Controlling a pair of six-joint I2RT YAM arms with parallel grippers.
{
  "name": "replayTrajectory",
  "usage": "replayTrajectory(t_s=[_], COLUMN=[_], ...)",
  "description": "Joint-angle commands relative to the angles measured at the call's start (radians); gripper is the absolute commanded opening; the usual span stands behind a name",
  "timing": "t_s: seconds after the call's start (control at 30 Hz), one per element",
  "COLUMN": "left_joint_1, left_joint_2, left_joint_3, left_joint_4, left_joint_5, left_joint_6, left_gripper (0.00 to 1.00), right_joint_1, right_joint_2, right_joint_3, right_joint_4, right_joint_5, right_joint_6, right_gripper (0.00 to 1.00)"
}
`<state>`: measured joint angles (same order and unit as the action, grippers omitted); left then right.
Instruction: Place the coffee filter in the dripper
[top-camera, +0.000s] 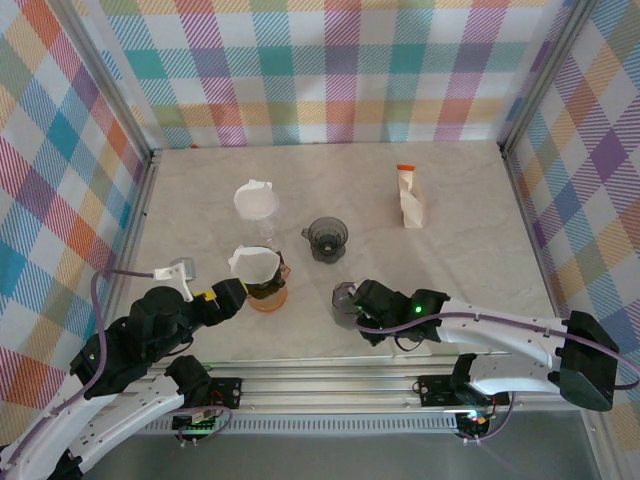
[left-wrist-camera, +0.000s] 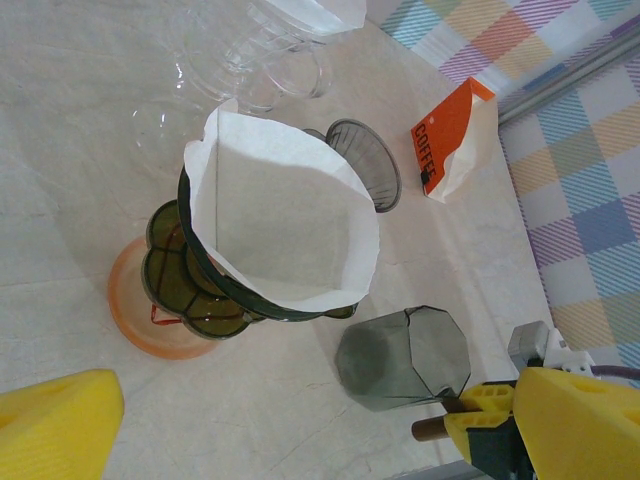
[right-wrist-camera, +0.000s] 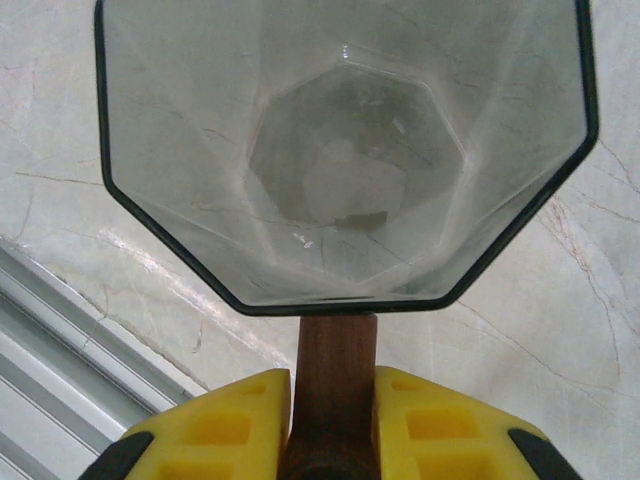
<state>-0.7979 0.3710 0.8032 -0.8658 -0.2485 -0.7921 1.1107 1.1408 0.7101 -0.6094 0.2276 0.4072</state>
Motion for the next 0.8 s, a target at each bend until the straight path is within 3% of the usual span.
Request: replayTrajectory(t_s=[0.0,0.2,0.33,0.57,0.77], left_joint_1=[-0.006,-0.007,-0.006,-0.007,-0.007], left_joint_2=[0.005,0.005,0.005,0.006,0.004], left_joint_3=[0.014,0.01,0.015,0.018,0.017], left_joint_4=[-0.011,-0.007,-0.01,-0.01,-0.009], left_joint_5=[-0.012,-0.012,-0.011,-0.015,-0.017], left_joint_6=[0.013,0.013,0.013,0.017,0.017], left_gripper=[1.0,1.0,1.0,1.0,1.0], right_joint_1=[0.008,0.008,0.008,-0.003,-0.228], right_joint_2=[0.0,-0.009,-0.044,-0.102,0.015], right_joint_3=[0.001,-0.012,-0.005,0.084,0.203], right_joint_4=[0.048,0.055,0.049,0.013,0.031], right_joint_5=[0.021,0.022,0.039,0.084,-0.042], right_joint_6=[0.016,0.03,0.039,0.041,0.097], right_gripper=[0.26,0.35,0.53,0.69,0.72])
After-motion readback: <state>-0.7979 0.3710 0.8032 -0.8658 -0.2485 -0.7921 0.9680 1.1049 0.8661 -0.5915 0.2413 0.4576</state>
